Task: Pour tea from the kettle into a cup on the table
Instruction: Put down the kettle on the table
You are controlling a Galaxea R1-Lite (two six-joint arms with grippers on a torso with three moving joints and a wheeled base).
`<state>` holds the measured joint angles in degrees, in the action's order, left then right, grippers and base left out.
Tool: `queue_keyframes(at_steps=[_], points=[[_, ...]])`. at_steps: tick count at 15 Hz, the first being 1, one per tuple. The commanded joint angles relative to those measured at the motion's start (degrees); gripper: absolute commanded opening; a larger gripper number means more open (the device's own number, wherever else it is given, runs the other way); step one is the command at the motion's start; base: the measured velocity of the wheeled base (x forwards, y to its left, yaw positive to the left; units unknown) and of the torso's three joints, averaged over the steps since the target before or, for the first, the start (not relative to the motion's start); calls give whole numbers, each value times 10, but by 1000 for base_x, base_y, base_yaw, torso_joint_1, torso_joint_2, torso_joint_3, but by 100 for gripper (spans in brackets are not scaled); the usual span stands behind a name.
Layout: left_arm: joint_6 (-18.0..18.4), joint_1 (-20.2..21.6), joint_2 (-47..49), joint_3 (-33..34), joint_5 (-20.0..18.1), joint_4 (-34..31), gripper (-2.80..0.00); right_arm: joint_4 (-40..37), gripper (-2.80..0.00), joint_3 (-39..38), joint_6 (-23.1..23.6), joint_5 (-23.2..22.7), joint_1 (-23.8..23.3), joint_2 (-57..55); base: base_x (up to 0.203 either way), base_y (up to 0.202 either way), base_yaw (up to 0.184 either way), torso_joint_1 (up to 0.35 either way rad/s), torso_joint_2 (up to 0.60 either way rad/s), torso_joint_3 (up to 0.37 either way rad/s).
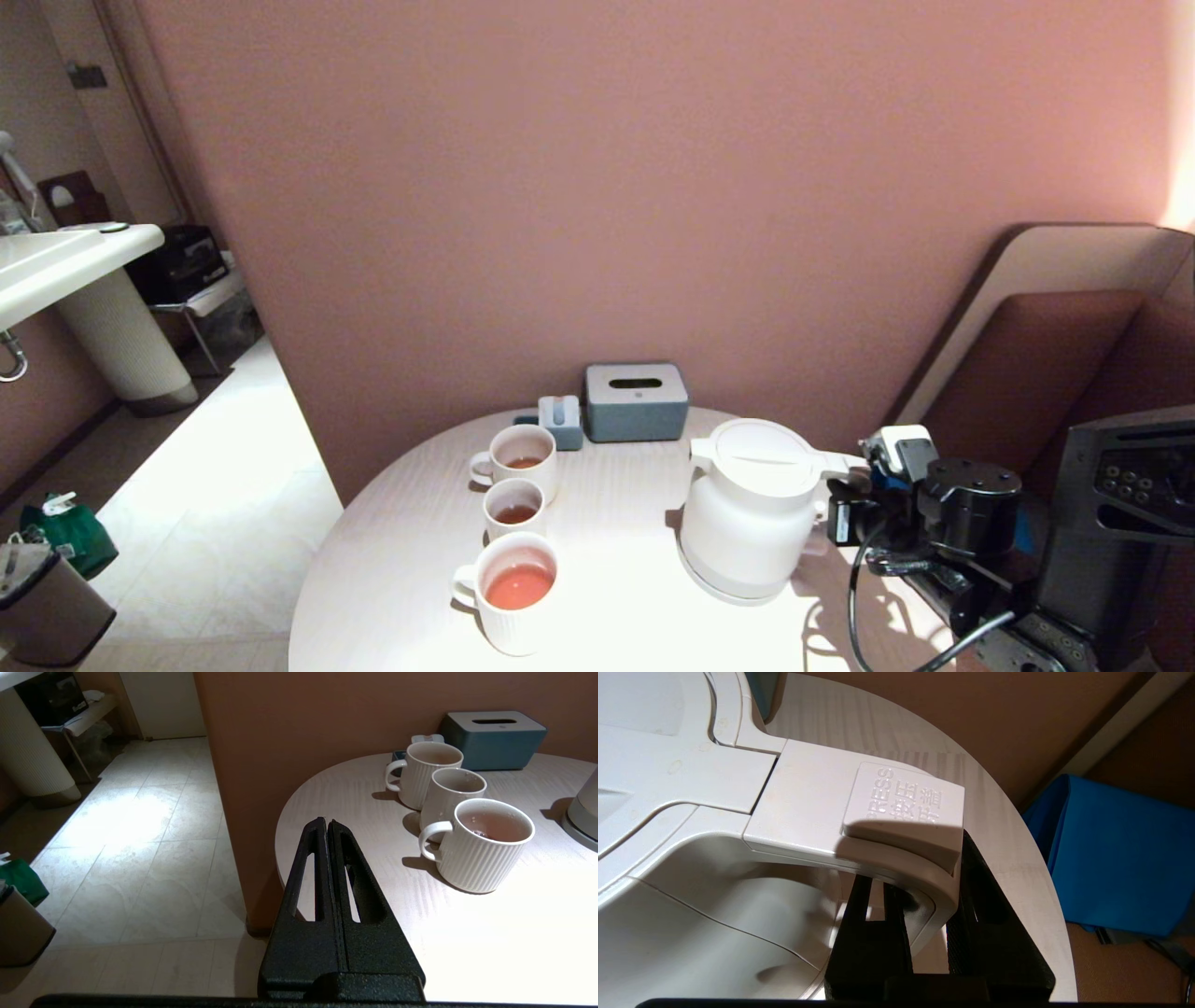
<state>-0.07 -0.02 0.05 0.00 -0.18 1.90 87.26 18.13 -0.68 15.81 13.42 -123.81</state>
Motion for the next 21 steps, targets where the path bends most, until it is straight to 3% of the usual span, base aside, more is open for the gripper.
queue_keyframes(at_steps=[1, 21], points=[[0, -1, 0, 0, 0, 0, -280, 26, -280, 0, -1, 1, 0, 1, 0, 0, 0, 0, 0, 0], [0, 0, 0, 0, 0, 0, -280, 26, -280, 2, 0, 2, 0, 1, 0, 0, 0, 0, 0, 0]])
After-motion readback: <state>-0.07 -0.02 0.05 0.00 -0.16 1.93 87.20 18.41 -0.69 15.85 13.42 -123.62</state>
